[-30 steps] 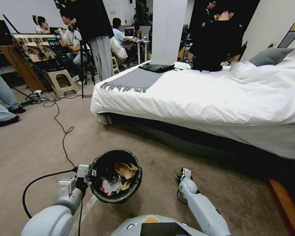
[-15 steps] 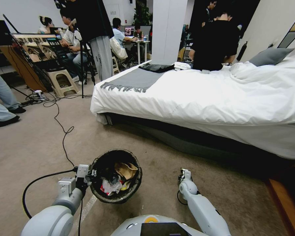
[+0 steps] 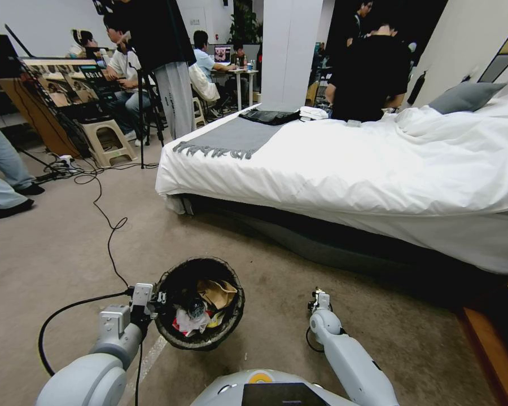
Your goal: Pick up the trash bin, then pick up the garbage from the floor and place it into the trash bin.
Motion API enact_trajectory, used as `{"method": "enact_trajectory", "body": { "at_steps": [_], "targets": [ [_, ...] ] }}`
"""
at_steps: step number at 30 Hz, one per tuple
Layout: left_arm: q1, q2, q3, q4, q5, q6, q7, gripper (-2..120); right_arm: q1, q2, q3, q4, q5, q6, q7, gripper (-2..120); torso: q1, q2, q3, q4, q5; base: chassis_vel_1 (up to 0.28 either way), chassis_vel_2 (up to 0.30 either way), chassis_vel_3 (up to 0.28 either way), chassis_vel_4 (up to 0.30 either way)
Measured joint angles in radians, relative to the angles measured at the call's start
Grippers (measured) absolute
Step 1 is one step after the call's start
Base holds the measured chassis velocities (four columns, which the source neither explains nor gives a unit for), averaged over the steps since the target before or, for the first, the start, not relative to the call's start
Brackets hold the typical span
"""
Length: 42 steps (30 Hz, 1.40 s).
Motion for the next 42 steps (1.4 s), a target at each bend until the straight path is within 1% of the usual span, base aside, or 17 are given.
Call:
{"method": "enact_trajectory", "body": {
  "at_steps": [1,2,3,4,5,7,8,11,12,14,15,17,24,27,31,35,42],
  "targets": [
    [0.000,0.000,0.001,0.000,0.000,0.001,0.000,1,-0.003,-0.015,0.008,0.062,0.000,-0.005,-0.001,0,0.000,0.000,0.000,0.0001,-0.0008,0.000,0.000,0.000,0.000],
    [0.000,0.000,0.001,0.000,0.000,0.001,0.000,1,-0.003,-0.015,0.008,0.062,0.000,-0.005,-0.001,0,0.000,0.000,0.000,0.0001,-0.0008,0.000,0.000,0.000,0.000],
    [0.000,0.000,0.001,0.000,0.000,0.001,0.000,1,-0.003,-0.028,0.011,0.111,-0.008,-0.005,-0.001,0,0.000,0.000,0.000,0.0004,-0.0010,0.000,0.000,0.000,0.000],
    [0.000,0.000,0.002,0.000,-0.001,0.002,0.000,1,0.001,-0.044,0.010,0.178,-0.019,-0.003,-0.003,0,0.000,0.000,0.000,0.0001,0.0001,0.000,0.000,0.000,0.000],
    [0.000,0.000,0.002,0.000,-0.001,0.002,0.000,1,0.001,-0.044,0.010,0.178,-0.019,-0.003,-0.003,0,0.000,0.000,0.000,0.0001,0.0001,0.000,0.000,0.000,0.000],
    [0.004,0.001,0.002,0.000,-0.001,0.005,0.000,1,0.024,-0.086,-0.008,0.289,-0.006,-0.012,0.003,0,0.000,0.000,0.000,0.0004,-0.0008,0.000,0.000,0.000,0.000],
    [0.004,0.001,0.002,0.000,-0.001,0.005,0.000,1,0.024,-0.086,-0.008,0.289,-0.006,-0.012,0.003,0,0.000,0.000,0.000,0.0004,-0.0008,0.000,0.000,0.000,0.000],
    [0.007,0.002,0.001,0.000,-0.001,0.007,-0.001,1,0.054,-0.168,-0.055,0.422,0.049,-0.030,0.017,0,0.000,0.000,0.000,0.0006,-0.0002,0.000,0.000,0.000,0.000],
    [0.007,0.002,0.001,0.000,-0.001,0.007,-0.001,1,0.054,-0.168,-0.055,0.422,0.049,-0.030,0.017,0,0.000,0.000,0.000,0.0006,-0.0002,0.000,0.000,0.000,0.000],
    [0.008,0.002,0.001,0.000,-0.001,0.008,0.000,1,0.071,-0.225,-0.088,0.518,0.100,-0.047,0.015,0,0.000,0.000,0.000,0.0003,-0.0005,0.000,0.000,0.000,0.000],
    [0.008,0.002,0.001,0.000,-0.001,0.008,0.000,1,0.071,-0.225,-0.088,0.518,0.100,-0.047,0.015,0,0.000,0.000,0.000,0.0003,-0.0005,0.000,0.000,0.000,0.000],
    [0.009,0.002,0.002,0.000,-0.001,0.012,-0.001,1,0.094,-0.264,-0.117,0.598,0.155,-0.053,-0.002,0,0.000,0.000,0.000,0.0002,-0.0006,0.000,0.000,0.000,0.000],
    [0.009,0.019,0.005,0.000,-0.002,0.017,0.000,1,0.175,-0.292,-0.178,0.667,0.190,-0.057,-0.090,0,0.000,0.000,0.000,0.0003,-0.0003,0.000,0.000,0.000,0.000],
    [0.007,0.023,0.010,0.000,-0.005,0.020,0.000,1,0.245,-0.304,-0.220,0.726,0.297,-0.082,-0.138,0,0.000,0.000,0.000,0.0005,-0.0006,0.000,0.000,0.000,0.000],
    [0.002,0.025,0.020,0.000,-0.008,0.021,0.002,1,0.271,-0.321,-0.263,0.772,0.321,-0.076,-0.200,0,0.000,0.000,0.000,0.0002,-0.0005,0.000,0.000,0.000,0.000],
    [-0.001,0.027,0.022,0.000,-0.008,0.022,0.002,1,0.281,-0.336,-0.304,0.801,0.346,-0.070,-0.212,0,0.000,0.000,0.000,0.0000,-0.0004,0.000,0.000,0.000,0.000],
    [-0.009,0.031,0.026,0.000,-0.009,0.023,0.002,1,0.346,-0.339,-0.472,0.836,0.385,-0.050,-0.219,0,0.000,0.000,0.000,0.0003,-0.0006,0.000,0.000,0.000,0.000]
  ]
}}
